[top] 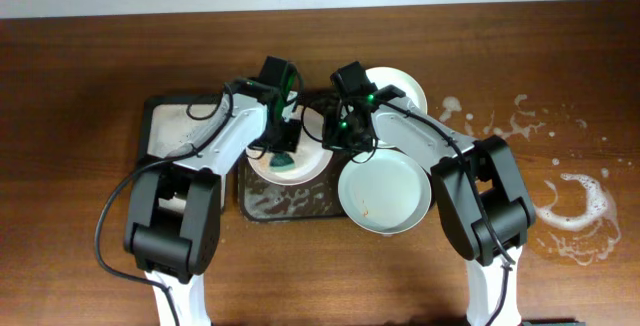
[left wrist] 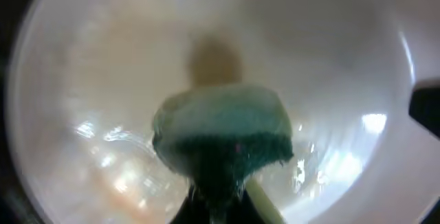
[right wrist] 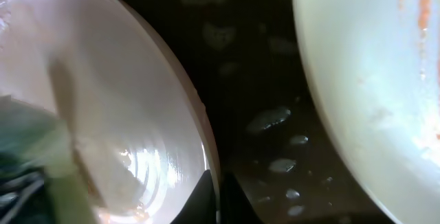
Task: Clean dirty plates on tray and stack at the side
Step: 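Scrub the pink plate with the sponge while the right gripper holds it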
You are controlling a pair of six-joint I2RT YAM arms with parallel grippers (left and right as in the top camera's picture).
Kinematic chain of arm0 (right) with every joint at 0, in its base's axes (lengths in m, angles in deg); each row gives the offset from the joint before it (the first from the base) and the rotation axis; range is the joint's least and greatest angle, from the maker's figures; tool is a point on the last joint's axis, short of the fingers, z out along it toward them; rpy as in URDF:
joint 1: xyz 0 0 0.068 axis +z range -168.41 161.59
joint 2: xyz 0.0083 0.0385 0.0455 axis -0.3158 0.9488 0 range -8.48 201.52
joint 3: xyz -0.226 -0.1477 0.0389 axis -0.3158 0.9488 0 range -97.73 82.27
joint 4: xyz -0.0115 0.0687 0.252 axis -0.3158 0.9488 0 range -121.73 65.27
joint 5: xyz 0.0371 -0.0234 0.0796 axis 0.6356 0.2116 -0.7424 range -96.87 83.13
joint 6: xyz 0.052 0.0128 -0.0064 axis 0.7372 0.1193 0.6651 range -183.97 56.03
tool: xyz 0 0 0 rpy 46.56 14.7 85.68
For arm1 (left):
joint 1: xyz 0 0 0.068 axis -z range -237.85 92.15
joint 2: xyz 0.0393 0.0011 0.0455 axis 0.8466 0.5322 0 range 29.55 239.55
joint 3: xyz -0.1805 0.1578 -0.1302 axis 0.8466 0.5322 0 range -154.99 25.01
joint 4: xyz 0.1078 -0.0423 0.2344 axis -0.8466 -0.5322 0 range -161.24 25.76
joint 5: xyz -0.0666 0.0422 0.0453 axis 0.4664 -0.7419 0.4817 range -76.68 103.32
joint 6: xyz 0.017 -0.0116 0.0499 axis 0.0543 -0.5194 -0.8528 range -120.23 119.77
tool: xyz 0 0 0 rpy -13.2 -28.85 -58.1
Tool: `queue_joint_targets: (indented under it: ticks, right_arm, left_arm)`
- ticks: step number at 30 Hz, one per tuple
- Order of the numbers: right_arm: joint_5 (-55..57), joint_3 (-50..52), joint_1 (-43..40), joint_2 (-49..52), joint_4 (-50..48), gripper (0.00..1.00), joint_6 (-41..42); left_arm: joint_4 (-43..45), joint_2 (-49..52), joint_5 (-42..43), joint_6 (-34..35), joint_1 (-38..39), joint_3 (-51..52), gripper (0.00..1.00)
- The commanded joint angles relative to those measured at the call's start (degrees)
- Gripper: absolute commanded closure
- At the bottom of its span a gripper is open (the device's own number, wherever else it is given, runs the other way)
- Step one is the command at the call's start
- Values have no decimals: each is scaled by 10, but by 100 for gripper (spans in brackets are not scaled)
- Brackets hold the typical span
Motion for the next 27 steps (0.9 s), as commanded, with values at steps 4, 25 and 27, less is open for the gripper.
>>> queue_joint_targets:
  ticks: [4, 25, 27]
  right_arm:
    - [-17, 0, -1, 7, -4, 96, -9]
    - [-15, 0, -1, 7, 1, 96, -11]
    - [-15, 0, -1, 7, 3, 96, -11]
  left_arm:
    - [176, -2, 91, -9, -4, 82, 99]
    - [82, 49, -327, -29, -33, 54, 99]
    - [38, 49, -322, -28, -18, -10, 99]
